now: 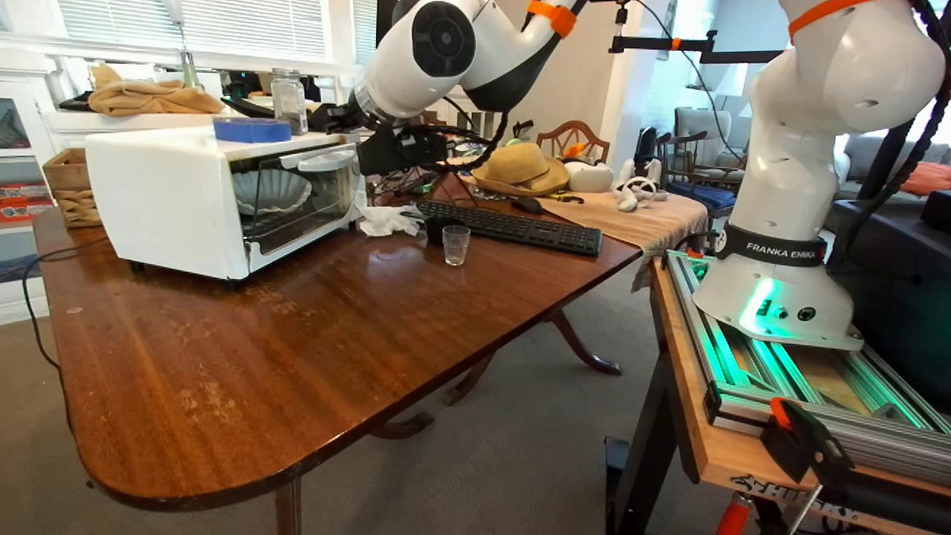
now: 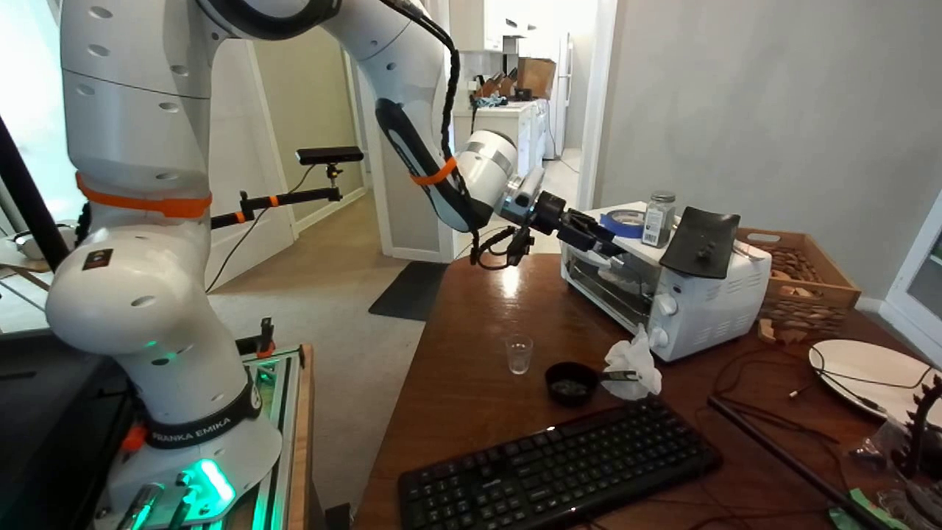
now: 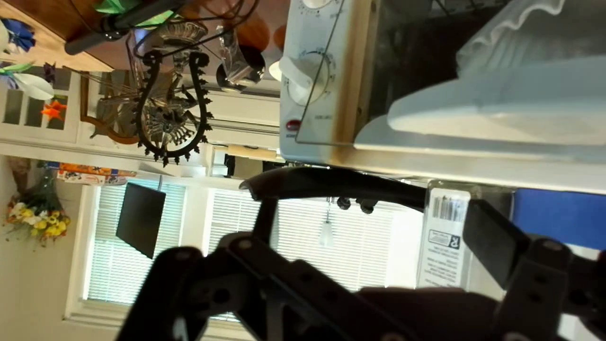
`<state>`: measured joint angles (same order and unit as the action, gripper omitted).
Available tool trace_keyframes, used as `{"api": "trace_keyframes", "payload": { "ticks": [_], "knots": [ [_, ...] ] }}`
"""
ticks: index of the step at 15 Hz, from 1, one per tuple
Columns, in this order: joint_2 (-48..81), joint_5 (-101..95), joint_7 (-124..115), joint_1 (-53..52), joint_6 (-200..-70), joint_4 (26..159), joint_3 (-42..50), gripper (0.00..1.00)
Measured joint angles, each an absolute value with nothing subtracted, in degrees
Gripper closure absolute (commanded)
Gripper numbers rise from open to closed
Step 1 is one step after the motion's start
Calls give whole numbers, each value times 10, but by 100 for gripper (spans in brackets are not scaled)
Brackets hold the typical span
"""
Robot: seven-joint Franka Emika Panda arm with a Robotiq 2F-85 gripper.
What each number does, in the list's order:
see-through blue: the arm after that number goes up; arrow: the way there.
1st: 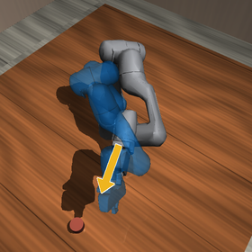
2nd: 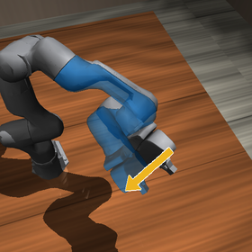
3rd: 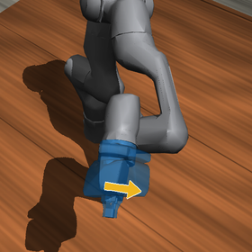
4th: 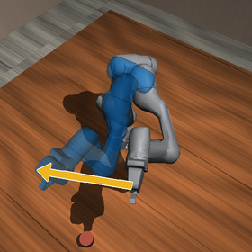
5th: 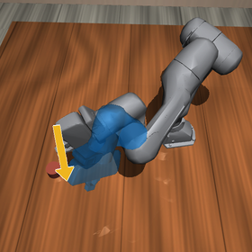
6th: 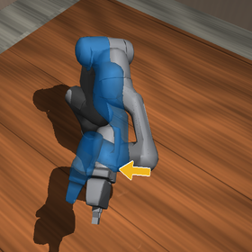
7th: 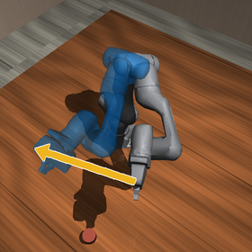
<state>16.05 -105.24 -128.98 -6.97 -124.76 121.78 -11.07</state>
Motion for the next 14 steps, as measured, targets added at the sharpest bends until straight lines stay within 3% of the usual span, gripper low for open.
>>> {"api": "trace_keyframes", "payload": {
  "ticks": [5, 14],
  "knots": [
    [174, -1050, -1296, -82, -1255, 1238, -123, 0],
    [168, -1055, -1329, -160, -1111, 1319, -172, 0]
  ]
}}
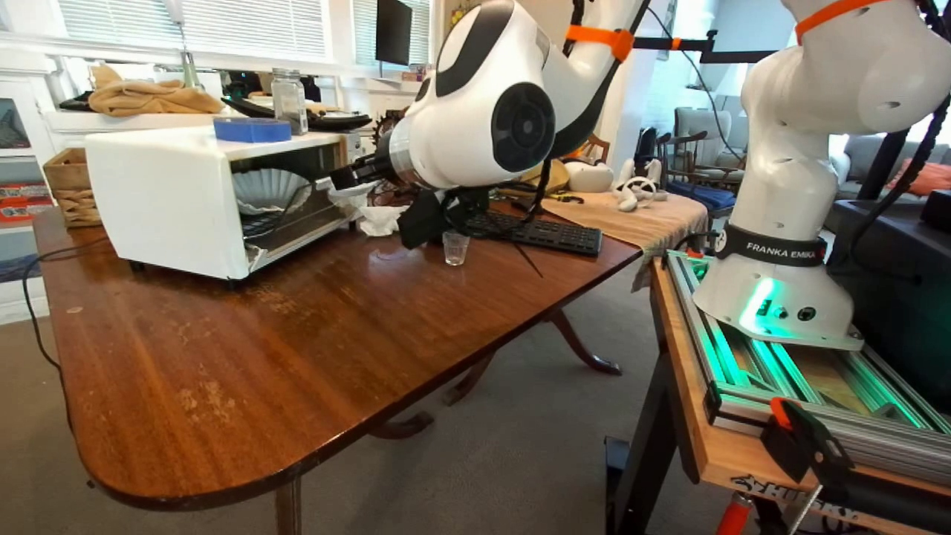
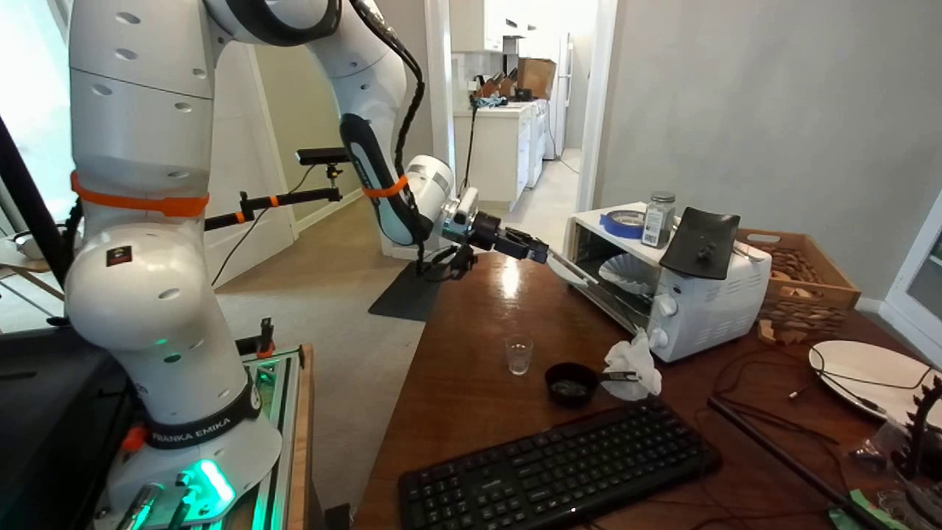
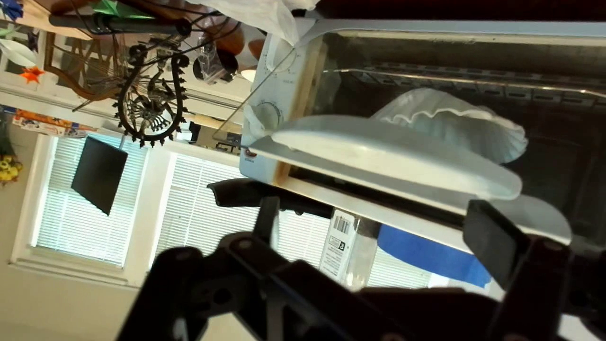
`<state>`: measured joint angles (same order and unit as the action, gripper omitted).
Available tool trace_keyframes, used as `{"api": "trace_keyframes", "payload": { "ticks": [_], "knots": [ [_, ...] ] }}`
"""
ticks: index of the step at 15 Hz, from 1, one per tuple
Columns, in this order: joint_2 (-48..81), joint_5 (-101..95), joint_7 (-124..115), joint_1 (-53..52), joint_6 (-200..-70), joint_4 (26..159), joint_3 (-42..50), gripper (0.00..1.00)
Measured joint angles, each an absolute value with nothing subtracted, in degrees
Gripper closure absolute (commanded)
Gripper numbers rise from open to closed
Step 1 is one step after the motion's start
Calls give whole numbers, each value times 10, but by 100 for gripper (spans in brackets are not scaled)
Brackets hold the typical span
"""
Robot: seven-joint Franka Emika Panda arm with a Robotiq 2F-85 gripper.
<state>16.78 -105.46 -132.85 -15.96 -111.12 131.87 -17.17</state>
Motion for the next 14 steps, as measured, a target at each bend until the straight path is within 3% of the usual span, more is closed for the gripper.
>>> {"api": "trace_keyframes", "payload": {
  "ticks": [6, 14],
  "knots": [
    [169, -1097, -1326, -164, -1117, 1324, -178, 0],
    [169, -1189, -1377, -108, -1317, 1324, -167, 0]
  ]
}}
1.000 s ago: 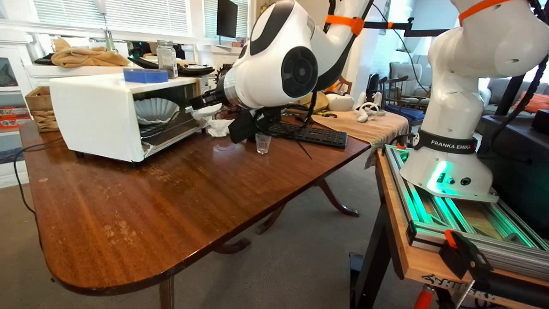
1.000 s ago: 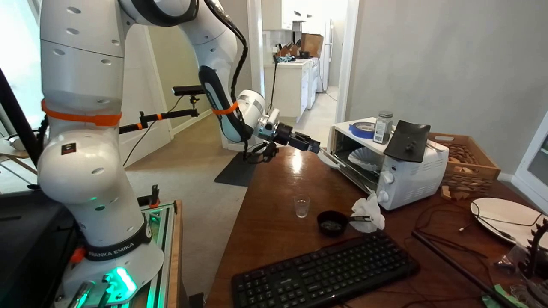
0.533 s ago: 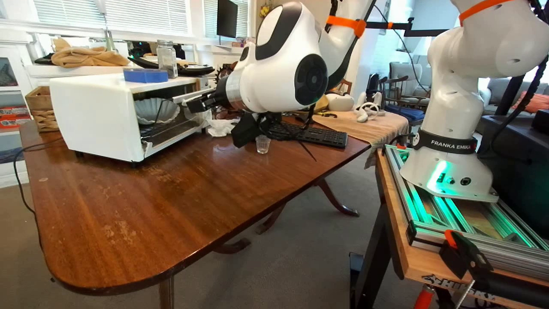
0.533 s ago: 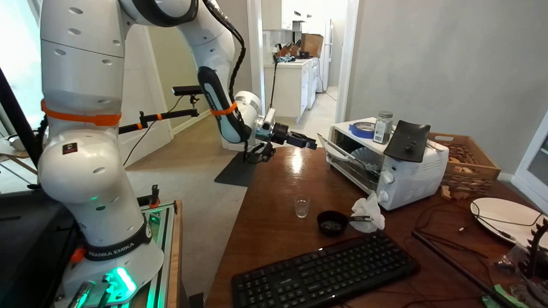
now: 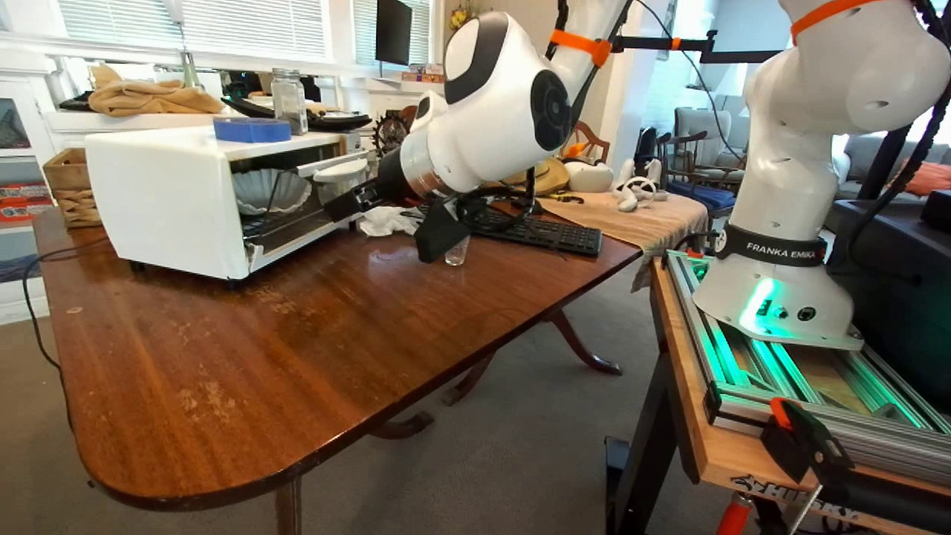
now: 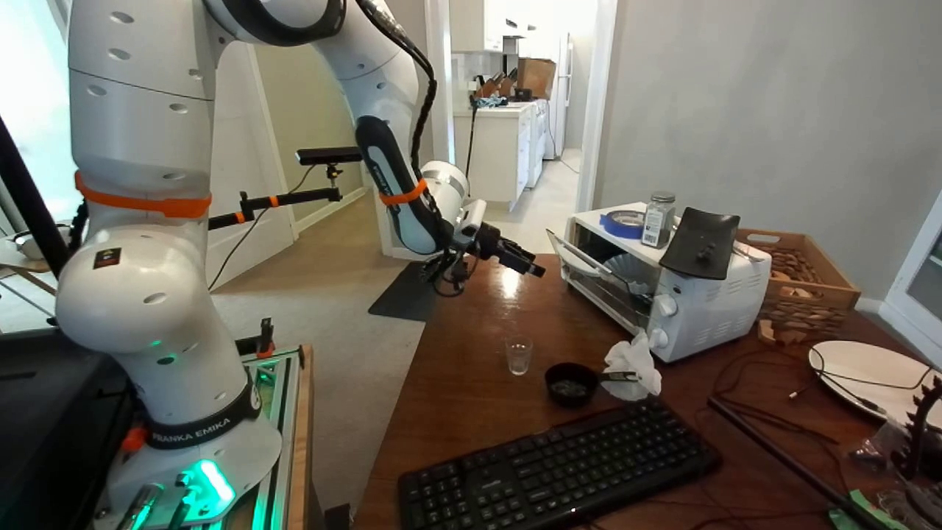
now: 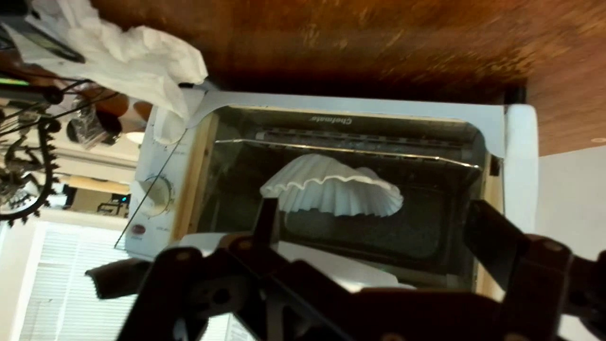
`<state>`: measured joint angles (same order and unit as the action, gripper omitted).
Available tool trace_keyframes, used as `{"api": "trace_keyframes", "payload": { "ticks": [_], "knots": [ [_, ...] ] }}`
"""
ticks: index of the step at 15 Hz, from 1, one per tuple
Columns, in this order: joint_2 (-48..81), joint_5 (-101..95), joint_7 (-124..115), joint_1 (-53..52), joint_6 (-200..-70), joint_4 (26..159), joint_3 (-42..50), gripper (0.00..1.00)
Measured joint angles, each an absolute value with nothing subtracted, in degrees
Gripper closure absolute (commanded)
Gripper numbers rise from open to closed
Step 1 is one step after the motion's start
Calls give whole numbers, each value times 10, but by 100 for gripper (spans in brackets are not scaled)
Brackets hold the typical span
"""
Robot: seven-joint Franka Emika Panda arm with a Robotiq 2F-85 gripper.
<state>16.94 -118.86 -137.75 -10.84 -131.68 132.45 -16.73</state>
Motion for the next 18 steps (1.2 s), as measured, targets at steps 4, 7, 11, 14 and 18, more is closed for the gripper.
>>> {"api": "trace_keyframes", "payload": {
  "ticks": [4, 7, 11, 14, 18],
  "knots": [
    [162, -1310, -1489, -54, -1453, 1326, -154, 0],
    [153, -1332, -1508, -25, -1498, 1326, -149, 0],
    [154, -1326, -1504, -25, -1498, 1322, -145, 0],
    [155, -1326, -1504, -16, -1498, 1317, -130, 0],
    [155, -1333, -1504, 6, -1500, 1295, -113, 0]
  ]
}}
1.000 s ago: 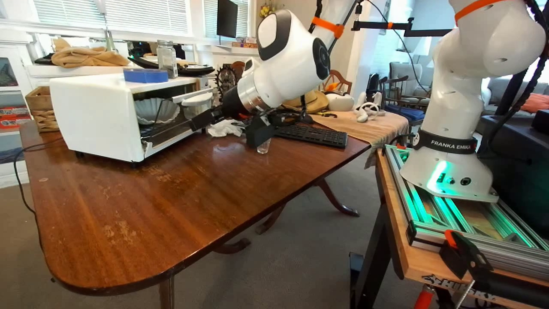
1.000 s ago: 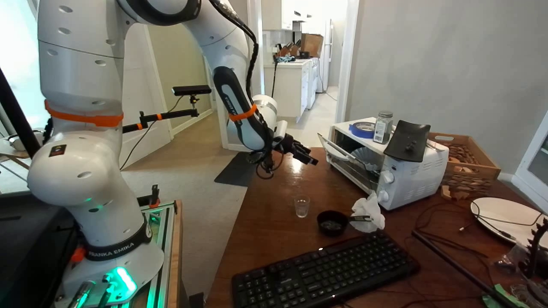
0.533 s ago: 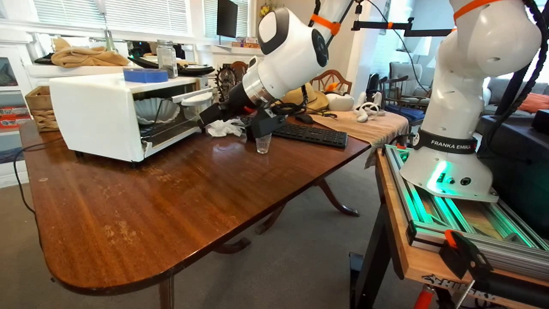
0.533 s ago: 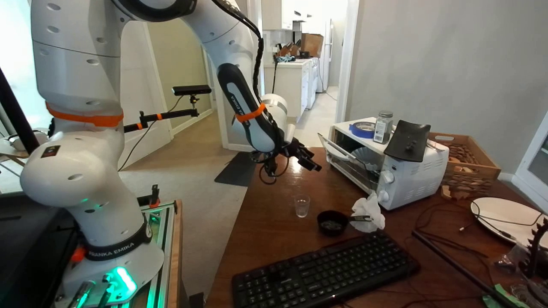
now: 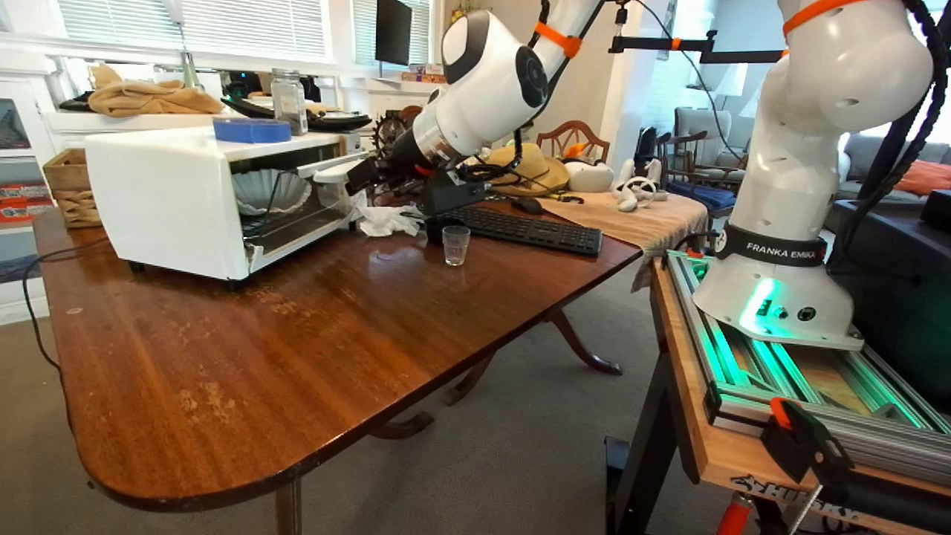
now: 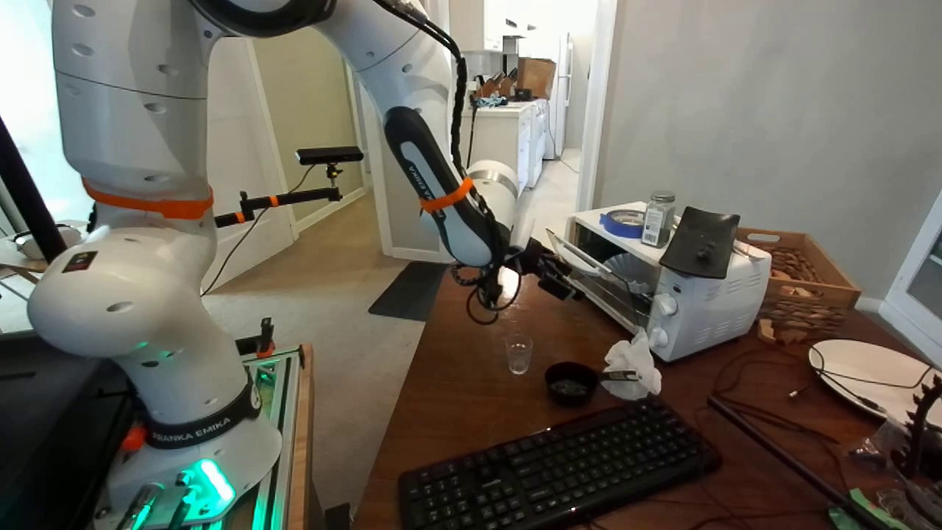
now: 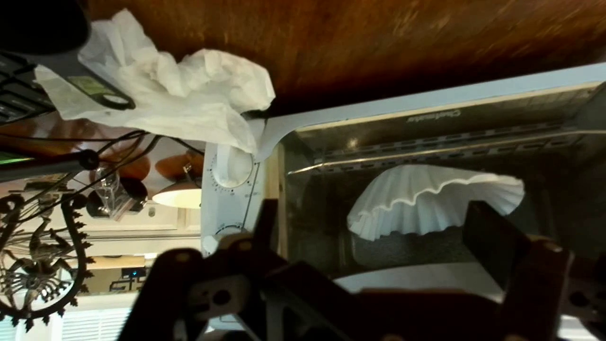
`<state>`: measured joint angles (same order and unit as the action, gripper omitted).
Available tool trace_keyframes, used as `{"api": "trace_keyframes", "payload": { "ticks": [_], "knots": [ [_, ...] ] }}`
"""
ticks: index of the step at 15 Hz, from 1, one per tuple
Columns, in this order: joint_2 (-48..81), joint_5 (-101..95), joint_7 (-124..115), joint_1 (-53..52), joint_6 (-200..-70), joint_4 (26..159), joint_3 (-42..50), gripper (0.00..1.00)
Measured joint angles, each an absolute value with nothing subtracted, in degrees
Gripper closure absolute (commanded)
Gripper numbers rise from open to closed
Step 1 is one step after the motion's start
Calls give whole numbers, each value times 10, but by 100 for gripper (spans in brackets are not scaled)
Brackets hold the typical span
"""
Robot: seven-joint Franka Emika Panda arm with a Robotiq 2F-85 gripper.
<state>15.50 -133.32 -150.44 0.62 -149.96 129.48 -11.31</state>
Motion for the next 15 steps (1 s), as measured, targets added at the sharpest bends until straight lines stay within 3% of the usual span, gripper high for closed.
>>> {"api": "trace_keyframes", "payload": {
  "ticks": [9, 15],
  "knots": [
    [213, -1353, -1476, 42, -1575, 1160, -97, 0],
    [217, -1341, -1467, 45, -1653, 1159, -103, 0]
  ]
}}
